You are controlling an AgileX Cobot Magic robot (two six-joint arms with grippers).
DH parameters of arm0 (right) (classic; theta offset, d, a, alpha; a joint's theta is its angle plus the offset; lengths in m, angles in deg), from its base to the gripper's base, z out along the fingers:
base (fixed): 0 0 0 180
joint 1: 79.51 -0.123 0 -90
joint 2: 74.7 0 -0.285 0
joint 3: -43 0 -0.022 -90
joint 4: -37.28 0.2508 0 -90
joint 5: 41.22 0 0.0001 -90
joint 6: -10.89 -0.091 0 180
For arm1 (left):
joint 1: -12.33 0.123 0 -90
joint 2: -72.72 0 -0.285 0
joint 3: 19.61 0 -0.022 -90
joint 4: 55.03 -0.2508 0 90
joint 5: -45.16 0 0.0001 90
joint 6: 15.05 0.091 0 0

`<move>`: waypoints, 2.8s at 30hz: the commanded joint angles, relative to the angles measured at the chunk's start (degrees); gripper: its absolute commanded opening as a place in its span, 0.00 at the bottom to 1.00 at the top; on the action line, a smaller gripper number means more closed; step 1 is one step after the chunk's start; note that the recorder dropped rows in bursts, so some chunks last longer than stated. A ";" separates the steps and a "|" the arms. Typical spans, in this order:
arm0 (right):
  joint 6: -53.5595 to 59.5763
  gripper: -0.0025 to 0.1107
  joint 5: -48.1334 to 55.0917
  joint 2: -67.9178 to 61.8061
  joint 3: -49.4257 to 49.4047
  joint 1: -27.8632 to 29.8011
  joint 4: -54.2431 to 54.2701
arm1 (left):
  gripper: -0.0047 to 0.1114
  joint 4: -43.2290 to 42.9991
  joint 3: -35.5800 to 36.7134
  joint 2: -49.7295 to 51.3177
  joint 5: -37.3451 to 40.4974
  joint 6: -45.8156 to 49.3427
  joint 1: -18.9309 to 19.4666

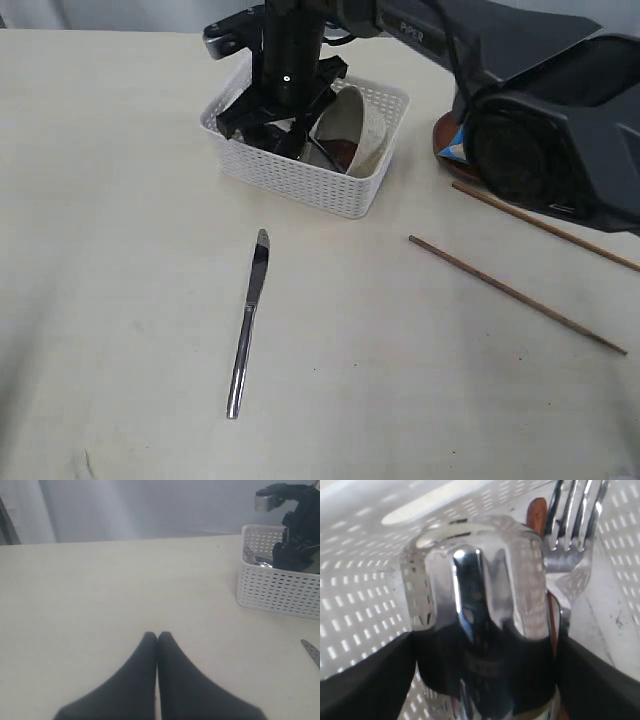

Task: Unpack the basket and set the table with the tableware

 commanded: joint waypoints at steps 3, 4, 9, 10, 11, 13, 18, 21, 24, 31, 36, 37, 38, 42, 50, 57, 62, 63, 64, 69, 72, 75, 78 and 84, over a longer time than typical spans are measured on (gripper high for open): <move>1.42 0.05 0.90 -0.88 -0.12 -0.32 -1.17 | 0.04 -0.08 0.11 -0.21 -0.18 0.04 -0.43; 1.52 0.02 0.90 -0.67 -0.12 -0.32 -1.17 | 0.04 -0.08 0.11 -0.21 -0.18 0.04 -0.43; 1.30 0.02 0.90 1.13 0.73 -0.32 -1.66 | 0.04 -0.08 0.11 -0.21 -0.18 0.04 -0.43; 1.06 0.02 0.90 1.69 1.31 -0.22 -2.15 | 0.04 -0.08 0.11 -0.21 -0.18 0.04 -0.43; 0.94 0.02 0.90 2.20 2.02 -0.22 -2.61 | 0.04 -0.08 0.11 -0.21 -0.18 0.04 -0.43; 0.94 0.02 0.90 2.97 3.36 -0.22 -3.05 | 0.04 -0.08 0.11 -0.21 -0.18 0.04 -0.43; -0.15 0.02 0.90 4.62 4.61 -0.12 -4.04 | 0.04 -0.08 0.11 -0.21 -0.18 0.04 -0.43; -0.57 0.02 0.90 5.55 4.61 -0.12 -6.23 | 0.04 -0.08 0.11 -0.21 -0.18 0.04 -0.43; -1.12 0.02 0.90 6.98 4.61 -0.12 -6.55 | 0.04 -0.08 0.11 -0.21 -0.18 0.04 -0.43; -2.08 0.02 0.90 9.11 4.61 -0.12 -6.69 | 0.04 -0.08 0.11 -0.21 -0.18 0.04 -0.43; -2.87 0.02 0.90 12.24 4.50 -0.12 -6.69 | 0.04 -0.08 0.11 -0.21 -0.18 0.04 -0.43; -3.12 0.02 0.90 12.85 4.50 -0.12 -6.69 | 0.04 -0.08 0.11 -0.21 -0.18 0.04 -0.43; -3.28 0.02 0.90 13.69 4.50 -0.12 -6.97 | 0.04 -0.08 0.11 -0.21 -0.18 0.04 -0.43; -6.37 0.02 0.90 16.83 4.37 0.18 -11.26 | 0.04 -0.08 0.11 -0.21 -0.18 0.04 -0.43; -9.43 0.02 0.90 24.21 -5.40 4.63 -11.84 | 0.04 -0.08 0.11 -0.21 -0.18 0.04 -0.43; -10.91 0.02 0.90 31.02 -17.79 9.73 -14.63 | 0.04 -0.08 0.11 -0.21 -0.18 0.04 -0.43; -12.35 0.02 0.90 33.34 -25.11 13.94 -13.48 | 0.04 -0.08 0.11 -0.21 -0.18 0.04 -0.43; -12.35 0.02 0.90 33.49 -26.95 14.68 -12.84 | 0.04 -0.08 0.11 -0.21 -0.18 0.04 -0.43; -12.35 0.02 0.90 33.57 -28.14 15.23 -12.44 | 0.04 -0.08 0.11 -0.21 -0.18 0.04 -0.43; -12.13 0.02 0.90 33.23 -34.18 15.79 -11.78 | 0.04 -0.08 0.11 -0.21 -0.18 0.04 -0.43; -12.13 0.02 0.28 32.97 -35.47 15.79 -9.97 | 0.04 -0.24 0.11 -0.21 -0.18 0.04 -0.43; -12.13 0.02 -1.72 31.94 -35.60 15.79 -7.88 | 0.04 -0.24 0.11 -0.21 -0.18 0.04 -0.43; -12.13 0.02 -1.67 29.94 -35.49 15.55 -6.21 | 0.04 -0.24 0.11 -0.21 -0.18 0.04 -0.43; -11.70 0.02 -5.37 26.88 -35.49 13.67 -4.69 | 0.04 -0.24 0.11 -0.21 -0.18 0.04 -0.43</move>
